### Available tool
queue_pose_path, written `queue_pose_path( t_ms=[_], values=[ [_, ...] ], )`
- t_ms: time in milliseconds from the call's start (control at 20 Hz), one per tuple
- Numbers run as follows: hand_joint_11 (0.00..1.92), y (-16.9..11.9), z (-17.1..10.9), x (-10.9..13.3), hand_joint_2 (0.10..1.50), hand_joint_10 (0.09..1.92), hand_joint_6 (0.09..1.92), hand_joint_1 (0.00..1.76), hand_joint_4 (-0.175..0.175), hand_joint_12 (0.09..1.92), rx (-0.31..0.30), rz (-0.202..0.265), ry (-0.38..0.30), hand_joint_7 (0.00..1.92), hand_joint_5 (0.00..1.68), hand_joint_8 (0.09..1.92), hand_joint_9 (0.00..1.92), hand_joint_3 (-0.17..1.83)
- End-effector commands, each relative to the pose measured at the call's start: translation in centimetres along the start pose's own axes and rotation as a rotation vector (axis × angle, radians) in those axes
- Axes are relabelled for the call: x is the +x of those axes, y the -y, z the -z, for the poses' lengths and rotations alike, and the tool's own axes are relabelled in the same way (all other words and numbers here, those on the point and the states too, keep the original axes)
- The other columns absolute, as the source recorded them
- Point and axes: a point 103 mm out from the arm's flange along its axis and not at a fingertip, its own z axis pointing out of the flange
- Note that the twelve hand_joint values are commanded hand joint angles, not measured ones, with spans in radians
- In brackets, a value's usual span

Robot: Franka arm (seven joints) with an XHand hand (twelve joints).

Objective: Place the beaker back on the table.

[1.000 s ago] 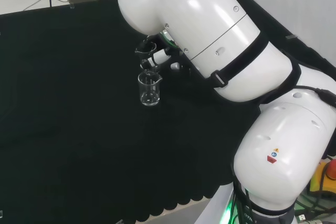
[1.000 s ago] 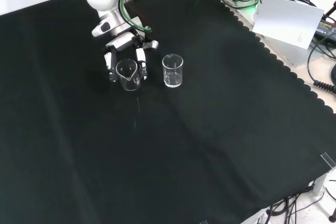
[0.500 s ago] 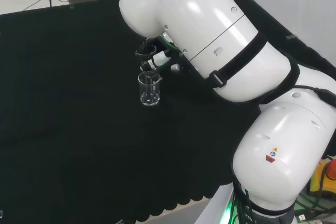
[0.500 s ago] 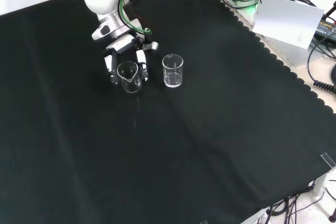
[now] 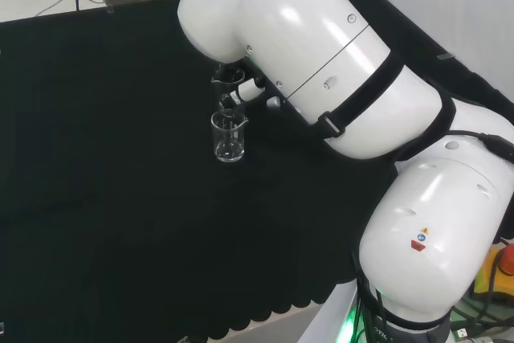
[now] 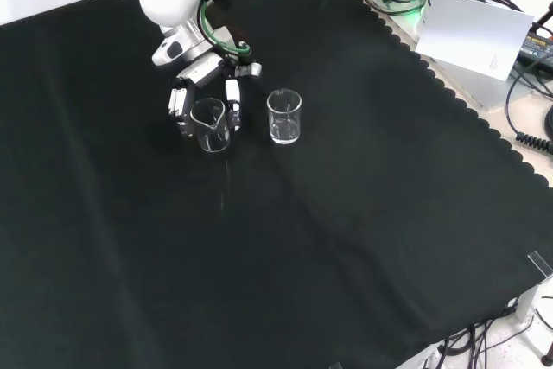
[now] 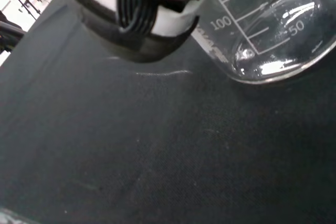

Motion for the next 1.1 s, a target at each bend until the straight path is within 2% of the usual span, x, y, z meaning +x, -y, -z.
queue_pose_path(
  t_ms=[50,400,550,800,900,1100],
  values=[
    [0.50,0.4,0.2,0.1,0.96,0.09,0.77,1.12,-0.003,1.24,0.074,-0.034,0.047,0.65,0.63,0.67,0.99,-0.17],
    [0.35,0.7,0.2,0.3,0.91,0.09,0.69,1.05,-0.041,1.30,0.139,-0.077,0.076,0.49,0.45,0.68,0.85,-0.17],
    [0.28,0.9,0.6,0.5,0.90,0.09,0.62,1.03,-0.050,1.33,0.144,-0.086,0.077,0.41,0.41,0.70,0.79,-0.17],
    [0.08,1.1,1.4,1.1,0.86,0.09,0.40,0.95,-0.048,1.43,0.185,-0.104,0.109,0.11,0.33,0.69,0.53,-0.17],
    [0.02,1.3,1.6,1.3,0.85,0.09,0.30,0.92,-0.050,1.45,0.185,-0.107,0.112,0.04,0.32,0.69,0.47,-0.17],
    [0.00,1.9,3.1,2.3,0.83,0.09,0.19,0.89,-0.059,1.45,0.140,-0.093,0.119,0.00,0.31,0.59,0.40,-0.17]
  ],
)
